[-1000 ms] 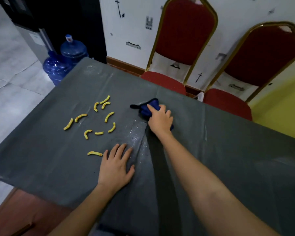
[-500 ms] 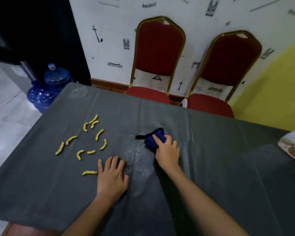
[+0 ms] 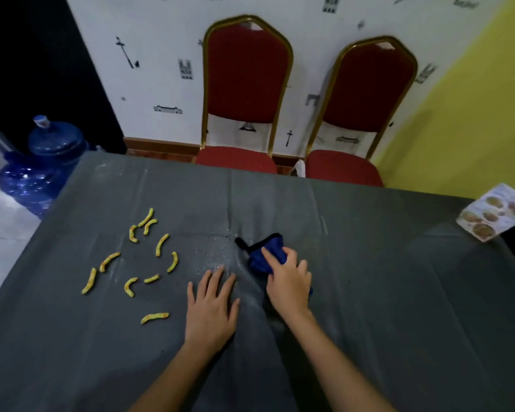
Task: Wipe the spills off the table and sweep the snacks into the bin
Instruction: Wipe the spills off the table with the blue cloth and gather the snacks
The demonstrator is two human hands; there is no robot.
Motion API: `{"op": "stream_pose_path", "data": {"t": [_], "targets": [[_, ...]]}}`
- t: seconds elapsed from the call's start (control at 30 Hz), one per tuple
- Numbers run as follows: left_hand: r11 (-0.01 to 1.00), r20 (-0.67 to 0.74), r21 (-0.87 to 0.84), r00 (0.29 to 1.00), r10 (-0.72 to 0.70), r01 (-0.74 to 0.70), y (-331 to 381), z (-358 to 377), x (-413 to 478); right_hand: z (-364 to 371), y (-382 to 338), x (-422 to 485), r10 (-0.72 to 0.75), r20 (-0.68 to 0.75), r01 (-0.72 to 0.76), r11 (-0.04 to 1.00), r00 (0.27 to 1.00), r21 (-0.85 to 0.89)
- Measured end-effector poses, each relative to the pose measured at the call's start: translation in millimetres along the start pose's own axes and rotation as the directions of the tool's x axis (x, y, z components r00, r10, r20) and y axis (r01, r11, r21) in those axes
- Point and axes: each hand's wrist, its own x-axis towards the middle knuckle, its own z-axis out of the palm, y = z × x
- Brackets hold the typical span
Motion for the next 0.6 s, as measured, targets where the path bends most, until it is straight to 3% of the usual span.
{"op": "stream_pose_path", "data": {"t": [0.1,0.27,0.4,0.47,0.6], "targets": [[0.999,0.013,0.040,1.000,0.009,-0.009,2.1,2.4,-1.2,0.3,11.9,-6.2,0.018,0.015,-0.018,1.000,1.000,0.024],[0.994,-0.042,0.079,0.996,0.083,-0.079,3.1,-1.4,12.2,-24.5,57.7,58.4,0.362,-0.086,-0.361,0.932,0.928,0.035],[0.988,-0.011,0.116,0.994,0.108,-0.106,-3.4,-1.3,14.0,-35.0,83.8,82.0,0.559,-0.012,-0.554,0.825,0.829,0.107],[0.987,-0.008,0.119,0.994,0.110,-0.108,-5.9,1.7,9.8,-29.2,73.7,71.1,0.563,0.015,-0.562,0.823,0.827,0.086],[0.989,-0.009,0.105,0.994,0.108,-0.106,-7.3,6.9,4.4,-5.8,25.8,23.2,0.393,-0.061,-0.394,0.919,0.917,0.008]]}}
